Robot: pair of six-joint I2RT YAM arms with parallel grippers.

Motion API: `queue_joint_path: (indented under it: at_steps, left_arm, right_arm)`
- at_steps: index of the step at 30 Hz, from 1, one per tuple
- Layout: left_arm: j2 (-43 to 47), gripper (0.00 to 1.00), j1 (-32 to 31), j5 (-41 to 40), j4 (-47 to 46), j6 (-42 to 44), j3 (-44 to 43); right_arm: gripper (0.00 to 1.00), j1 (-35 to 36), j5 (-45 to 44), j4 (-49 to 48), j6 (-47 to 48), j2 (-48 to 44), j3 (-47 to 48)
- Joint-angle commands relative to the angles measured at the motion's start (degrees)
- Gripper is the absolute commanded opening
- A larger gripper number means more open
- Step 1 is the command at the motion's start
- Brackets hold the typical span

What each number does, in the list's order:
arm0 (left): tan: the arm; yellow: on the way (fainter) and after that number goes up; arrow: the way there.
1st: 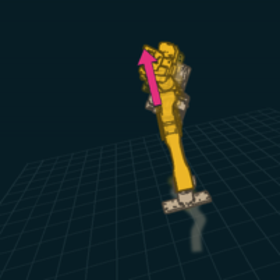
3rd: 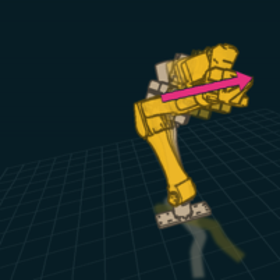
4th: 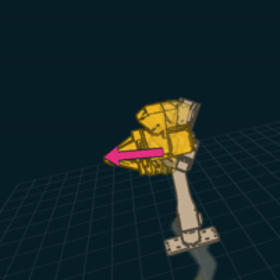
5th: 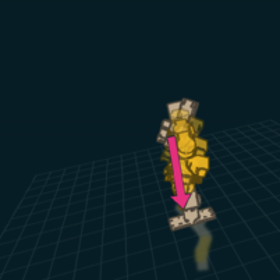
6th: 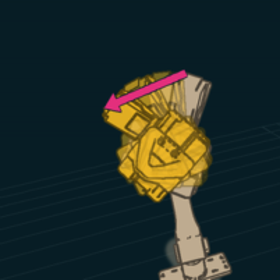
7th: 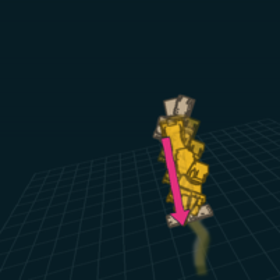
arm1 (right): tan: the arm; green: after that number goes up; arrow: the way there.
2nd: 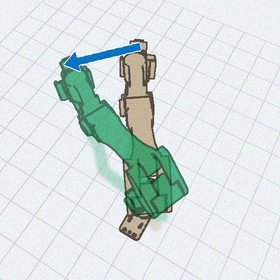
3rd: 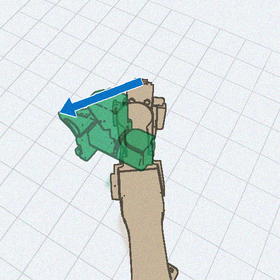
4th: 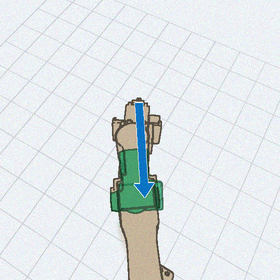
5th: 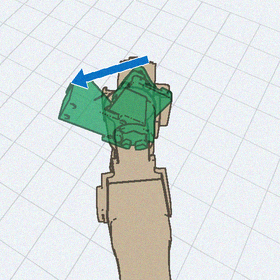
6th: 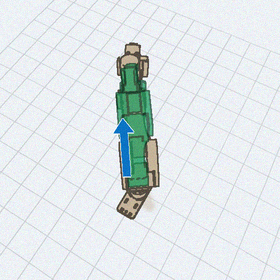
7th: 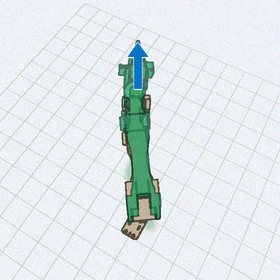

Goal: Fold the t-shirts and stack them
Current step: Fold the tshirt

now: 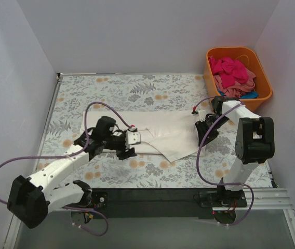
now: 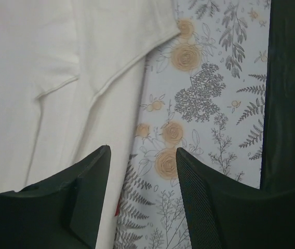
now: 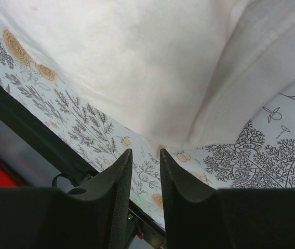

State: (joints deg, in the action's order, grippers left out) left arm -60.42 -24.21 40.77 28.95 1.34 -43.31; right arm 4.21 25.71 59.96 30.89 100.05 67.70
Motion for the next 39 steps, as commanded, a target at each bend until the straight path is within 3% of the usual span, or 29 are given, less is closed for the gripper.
queue_joint_path:
  at_steps: [1, 4, 7, 17, 21, 29, 34, 35, 39]
  left_arm:
    - [-2.32, 0.52, -13.55, -11.93, -13.90, -0.99, 4.19]
    - [-8.19, 0.51, -25.24, -16.68, -19.51, -4.15, 4.64]
    - [-13.82, 0.51, -30.09, -21.08, -26.65, -5.21, 4.81]
    - [-25.26, 0.52, -37.14, -22.76, -40.20, -1.70, 4.03]
    - [-29.30, 0.52, -38.28, -22.75, -44.23, 0.93, 3.41]
    - [-36.34, 0.51, -41.27, -26.71, -53.91, 6.74, 4.55]
    - [-40.12, 0.42, -41.36, -27.33, -54.97, 7.45, 2.88]
    - [-40.91, 0.34, -41.36, -27.15, -53.83, 7.36, 2.10]
    - [-41.27, 0.21, -41.27, -26.27, -51.81, 5.87, 1.74]
  right_arm:
    - [0.34, -1.66, 0.84, -1.25, -3.56, 1.63, 0.15]
    - [0.35, -2.36, -0.31, -1.69, -4.26, 2.95, 0.15]
    - [0.36, -2.36, -0.23, -2.04, -4.70, 4.45, -0.11]
    - [0.35, -2.54, 0.04, -3.80, -4.88, 7.00, -1.69]
    - [0.23, -2.89, 0.56, -3.98, -4.70, 6.83, -1.96]
    - [0.18, -2.98, 0.92, -3.63, -4.35, 6.21, -2.22]
    - [0.17, -2.98, 0.30, -3.36, -3.83, 5.51, -2.31]
    - [0.17, -2.98, 0.30, -3.28, -3.65, 5.33, -2.31]
    - [0.16, -2.98, 0.13, -3.01, -3.21, 5.16, -2.40]
